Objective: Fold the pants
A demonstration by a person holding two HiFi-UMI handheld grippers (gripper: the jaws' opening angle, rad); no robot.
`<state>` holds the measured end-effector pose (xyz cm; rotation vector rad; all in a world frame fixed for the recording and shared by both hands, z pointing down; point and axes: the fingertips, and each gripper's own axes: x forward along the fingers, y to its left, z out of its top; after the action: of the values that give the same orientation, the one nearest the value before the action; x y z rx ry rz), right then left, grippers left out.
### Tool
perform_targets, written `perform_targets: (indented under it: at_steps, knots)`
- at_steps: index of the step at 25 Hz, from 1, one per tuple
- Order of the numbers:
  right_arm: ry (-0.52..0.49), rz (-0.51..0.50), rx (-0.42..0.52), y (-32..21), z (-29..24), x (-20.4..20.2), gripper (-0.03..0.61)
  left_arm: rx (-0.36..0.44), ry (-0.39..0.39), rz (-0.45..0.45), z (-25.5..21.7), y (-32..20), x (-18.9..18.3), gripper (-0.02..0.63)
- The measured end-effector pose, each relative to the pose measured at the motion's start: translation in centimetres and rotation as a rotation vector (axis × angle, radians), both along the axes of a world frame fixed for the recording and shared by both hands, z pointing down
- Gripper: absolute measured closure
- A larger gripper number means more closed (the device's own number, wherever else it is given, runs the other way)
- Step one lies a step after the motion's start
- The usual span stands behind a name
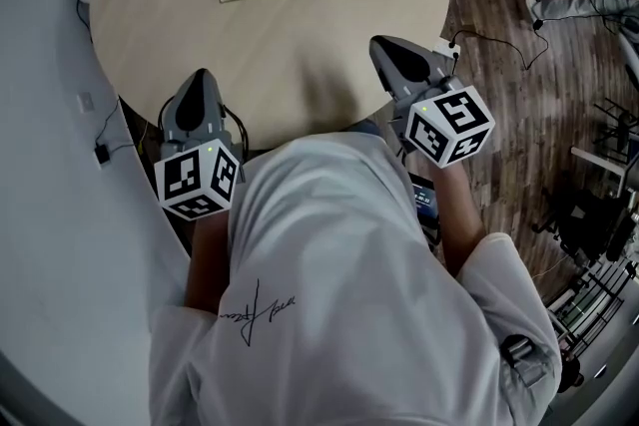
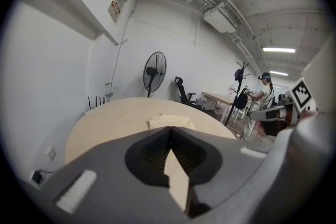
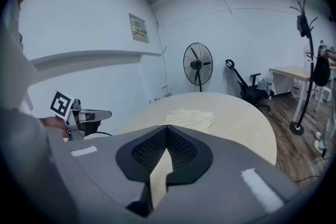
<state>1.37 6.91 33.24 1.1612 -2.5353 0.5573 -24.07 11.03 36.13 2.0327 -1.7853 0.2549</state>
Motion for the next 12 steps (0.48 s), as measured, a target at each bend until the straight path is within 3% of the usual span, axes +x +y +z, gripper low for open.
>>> perform_targets:
  at_steps: [12]
  knots:
    - [0.050,0.011,-0.037,-0.43,1.01,0.41,0.578,-0.038,-0.008,0.014,1.00,0.14,0.20,0.578]
